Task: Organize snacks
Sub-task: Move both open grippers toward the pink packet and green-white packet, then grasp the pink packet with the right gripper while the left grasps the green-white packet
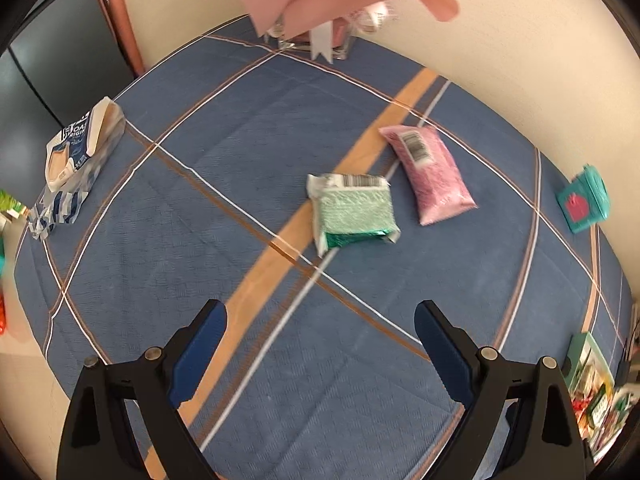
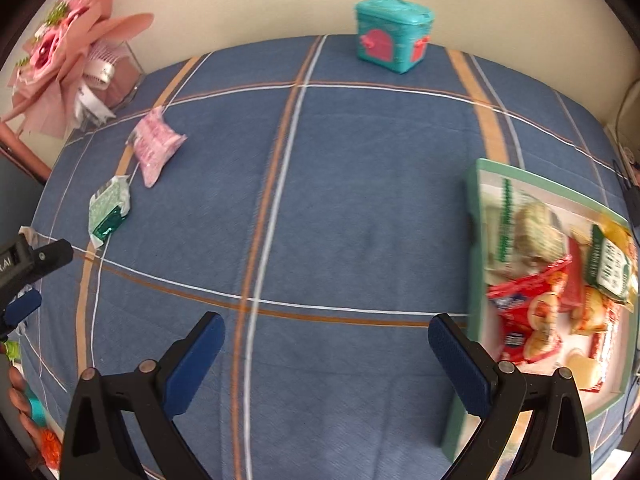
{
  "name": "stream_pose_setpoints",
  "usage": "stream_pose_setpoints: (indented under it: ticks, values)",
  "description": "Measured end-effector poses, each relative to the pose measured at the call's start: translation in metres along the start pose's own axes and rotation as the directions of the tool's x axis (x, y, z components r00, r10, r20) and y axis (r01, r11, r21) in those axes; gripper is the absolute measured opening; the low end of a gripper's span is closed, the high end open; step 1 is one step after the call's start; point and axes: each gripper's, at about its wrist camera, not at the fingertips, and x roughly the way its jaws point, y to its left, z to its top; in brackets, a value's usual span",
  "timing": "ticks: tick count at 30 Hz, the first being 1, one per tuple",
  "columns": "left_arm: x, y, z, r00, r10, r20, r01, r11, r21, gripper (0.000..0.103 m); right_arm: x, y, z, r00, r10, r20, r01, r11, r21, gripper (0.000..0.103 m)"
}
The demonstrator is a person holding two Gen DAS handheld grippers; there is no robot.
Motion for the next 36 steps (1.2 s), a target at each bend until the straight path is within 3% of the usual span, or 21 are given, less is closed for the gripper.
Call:
stream_pose_setpoints:
  ticks: [10, 22, 26, 36]
  values:
    - [0.025, 0.006, 0.022, 0.999, -0.05, -0.008, 0.049, 0.997, -0.058, 0.095, 0.015, 0.024, 0.024, 0.999, 0.03, 0.027, -0.029, 0.999, -0.02, 0.103]
    - [0.062, 0.016, 0.053, 0.997, -0.072, 0.033, 0.076, 0.986, -0.146, 0.095, 0.029, 0.074, 0.112, 0.981, 0.158, 0.109, -0.147, 0.984, -0.1, 0.102]
    - [0.072, 0.027, 0.059, 0.995, -0.09, 0.045, 0.096, 0.981, -0.166, 0.095, 0.045, 0.108, 0.138, 0.977, 0.191, 0.093, -0.174, 0.971, -0.165, 0.101]
    - [0.08, 0.026, 0.064, 0.992, -0.122, 0.044, 0.126, 0.986, -0.106, 0.095, 0.082, 0.176, 0.152, 0.988, 0.147, 0.041, -0.129, 0.947, -0.294, 0.092]
